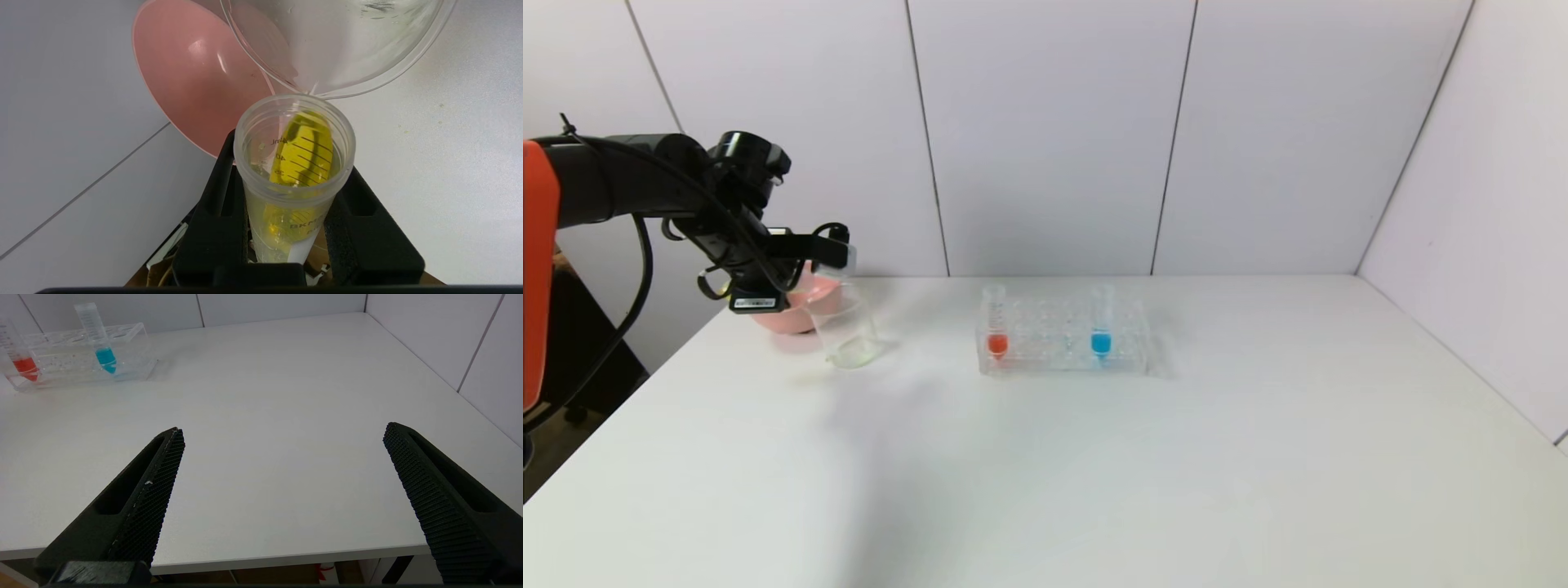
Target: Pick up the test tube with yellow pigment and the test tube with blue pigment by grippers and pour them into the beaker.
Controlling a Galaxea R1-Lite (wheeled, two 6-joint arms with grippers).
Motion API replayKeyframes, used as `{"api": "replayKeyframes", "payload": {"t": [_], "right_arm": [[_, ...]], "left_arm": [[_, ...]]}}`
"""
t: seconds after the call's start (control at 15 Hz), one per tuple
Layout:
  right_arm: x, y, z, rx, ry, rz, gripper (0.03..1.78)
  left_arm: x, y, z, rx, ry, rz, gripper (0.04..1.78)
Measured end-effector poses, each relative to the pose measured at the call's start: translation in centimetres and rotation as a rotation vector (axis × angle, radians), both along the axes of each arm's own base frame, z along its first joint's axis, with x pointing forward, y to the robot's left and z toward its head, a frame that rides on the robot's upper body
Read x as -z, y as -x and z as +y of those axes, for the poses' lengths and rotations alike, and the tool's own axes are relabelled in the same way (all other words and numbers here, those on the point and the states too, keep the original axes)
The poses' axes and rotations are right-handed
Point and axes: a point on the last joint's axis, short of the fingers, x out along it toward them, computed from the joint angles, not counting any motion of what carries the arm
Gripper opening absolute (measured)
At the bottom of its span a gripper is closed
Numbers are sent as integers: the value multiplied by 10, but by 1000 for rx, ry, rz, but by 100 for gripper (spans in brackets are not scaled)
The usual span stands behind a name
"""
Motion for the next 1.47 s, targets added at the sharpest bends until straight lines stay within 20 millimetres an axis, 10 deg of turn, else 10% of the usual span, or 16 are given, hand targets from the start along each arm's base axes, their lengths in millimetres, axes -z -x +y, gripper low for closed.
{"api": "replayKeyframes", "payload": {"t": [1.47], "right_arm": [[0,0,0,0,0,0,177]], "left_arm": [[1,-1,-21,-65,-150,-3,54]]}}
